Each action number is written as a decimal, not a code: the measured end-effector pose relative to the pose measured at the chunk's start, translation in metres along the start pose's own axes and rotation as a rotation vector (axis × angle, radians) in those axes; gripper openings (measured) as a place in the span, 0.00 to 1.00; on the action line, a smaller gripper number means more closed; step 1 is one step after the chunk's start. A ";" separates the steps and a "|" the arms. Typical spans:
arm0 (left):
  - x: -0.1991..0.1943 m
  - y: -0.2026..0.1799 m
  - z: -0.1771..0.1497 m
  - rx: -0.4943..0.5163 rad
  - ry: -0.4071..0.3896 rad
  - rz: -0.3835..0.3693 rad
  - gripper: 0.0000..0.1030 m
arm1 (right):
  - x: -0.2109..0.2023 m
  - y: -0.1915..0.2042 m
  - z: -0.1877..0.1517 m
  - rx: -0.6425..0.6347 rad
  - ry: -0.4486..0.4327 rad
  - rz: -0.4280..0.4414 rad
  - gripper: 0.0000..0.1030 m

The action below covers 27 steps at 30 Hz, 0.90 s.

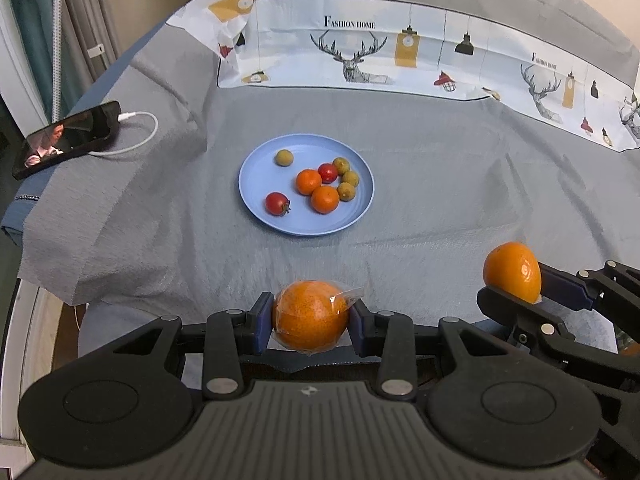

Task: Organize fruits
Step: 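Lift both mandarins and carry them over the plate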

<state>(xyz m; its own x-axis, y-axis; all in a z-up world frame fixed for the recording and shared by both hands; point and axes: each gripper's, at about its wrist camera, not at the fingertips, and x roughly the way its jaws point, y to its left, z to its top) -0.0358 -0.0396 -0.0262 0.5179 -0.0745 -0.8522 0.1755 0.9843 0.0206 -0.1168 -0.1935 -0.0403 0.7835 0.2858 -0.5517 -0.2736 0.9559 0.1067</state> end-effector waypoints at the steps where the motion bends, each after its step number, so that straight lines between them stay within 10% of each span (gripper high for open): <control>1: 0.003 0.000 0.001 -0.001 0.007 0.000 0.41 | 0.003 -0.001 0.000 0.002 0.008 0.001 0.33; 27: 0.135 0.021 0.082 0.003 0.165 0.078 0.41 | 0.144 -0.033 0.018 0.073 0.219 0.014 0.33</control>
<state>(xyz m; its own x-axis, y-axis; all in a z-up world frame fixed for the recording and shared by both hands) 0.1063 -0.0417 -0.0977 0.3856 0.0291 -0.9222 0.1432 0.9855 0.0910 0.0151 -0.1825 -0.1086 0.6379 0.2856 -0.7152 -0.2361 0.9565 0.1713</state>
